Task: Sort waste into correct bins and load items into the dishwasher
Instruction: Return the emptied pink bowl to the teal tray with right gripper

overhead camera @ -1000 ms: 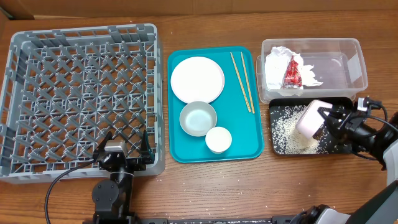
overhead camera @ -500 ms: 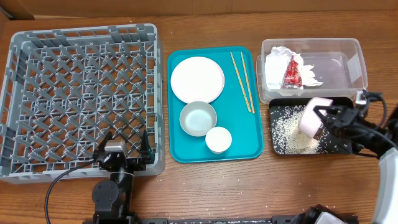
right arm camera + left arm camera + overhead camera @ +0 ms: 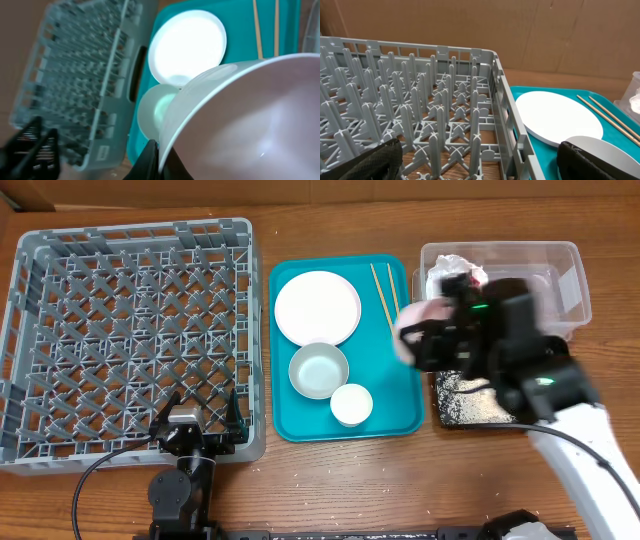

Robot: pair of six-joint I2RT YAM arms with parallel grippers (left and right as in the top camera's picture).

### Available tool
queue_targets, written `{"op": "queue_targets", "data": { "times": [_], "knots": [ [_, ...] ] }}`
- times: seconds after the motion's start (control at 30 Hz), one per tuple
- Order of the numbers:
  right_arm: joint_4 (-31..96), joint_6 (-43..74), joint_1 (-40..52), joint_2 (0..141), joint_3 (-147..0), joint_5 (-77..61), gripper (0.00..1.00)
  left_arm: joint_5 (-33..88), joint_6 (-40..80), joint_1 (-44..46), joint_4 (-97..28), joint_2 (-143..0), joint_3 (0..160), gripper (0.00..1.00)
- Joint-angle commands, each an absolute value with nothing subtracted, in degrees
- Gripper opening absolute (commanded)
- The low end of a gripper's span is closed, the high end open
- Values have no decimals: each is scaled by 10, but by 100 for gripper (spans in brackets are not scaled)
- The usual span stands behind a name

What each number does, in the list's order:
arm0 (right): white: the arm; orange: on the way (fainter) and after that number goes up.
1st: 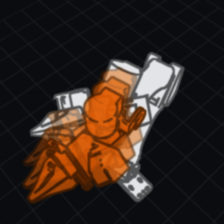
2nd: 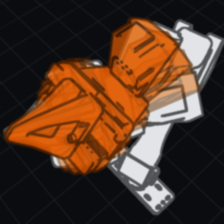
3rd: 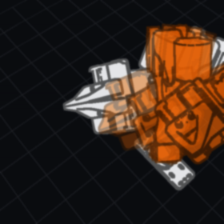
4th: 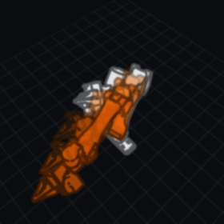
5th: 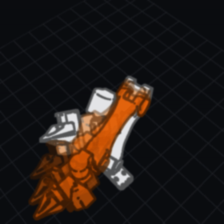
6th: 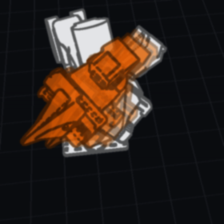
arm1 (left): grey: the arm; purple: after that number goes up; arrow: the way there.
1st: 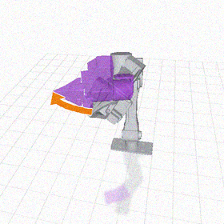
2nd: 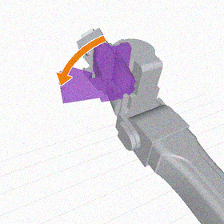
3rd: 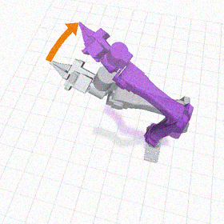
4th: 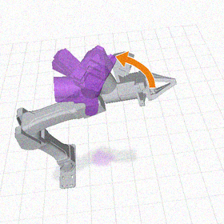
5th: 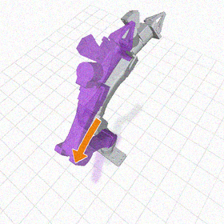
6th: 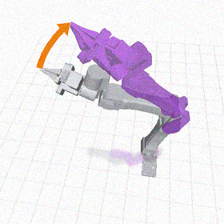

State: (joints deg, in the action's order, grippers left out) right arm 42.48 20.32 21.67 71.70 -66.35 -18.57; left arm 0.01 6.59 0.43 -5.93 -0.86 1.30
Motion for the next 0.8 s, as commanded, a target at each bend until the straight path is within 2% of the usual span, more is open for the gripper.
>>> {"op": "queue_targets", "data": {
  "times": [0.0, 0.3, 0.63, 0.7, 0.77],
  "knots": [
    [402, 229, 273, 782, -674, -56, 4, 0, 56, 8, -57, -4, 9, 100],
    [369, 267, 303, 946, -674, -63, 4, 0, 56, 8, -57, -4, 9, 100],
    [367, 288, 303, 998, -674, -108, 4, 0, 56, 8, -57, -4, 9, 100],
    [368, 288, 303, 998, -674, -108, 7, 0, 56, 8, -57, -4, 9, 100],
    [368, 288, 303, 998, -674, -109, 14, 0, 56, 8, -57, -4, 9, 100]
  ]
}}
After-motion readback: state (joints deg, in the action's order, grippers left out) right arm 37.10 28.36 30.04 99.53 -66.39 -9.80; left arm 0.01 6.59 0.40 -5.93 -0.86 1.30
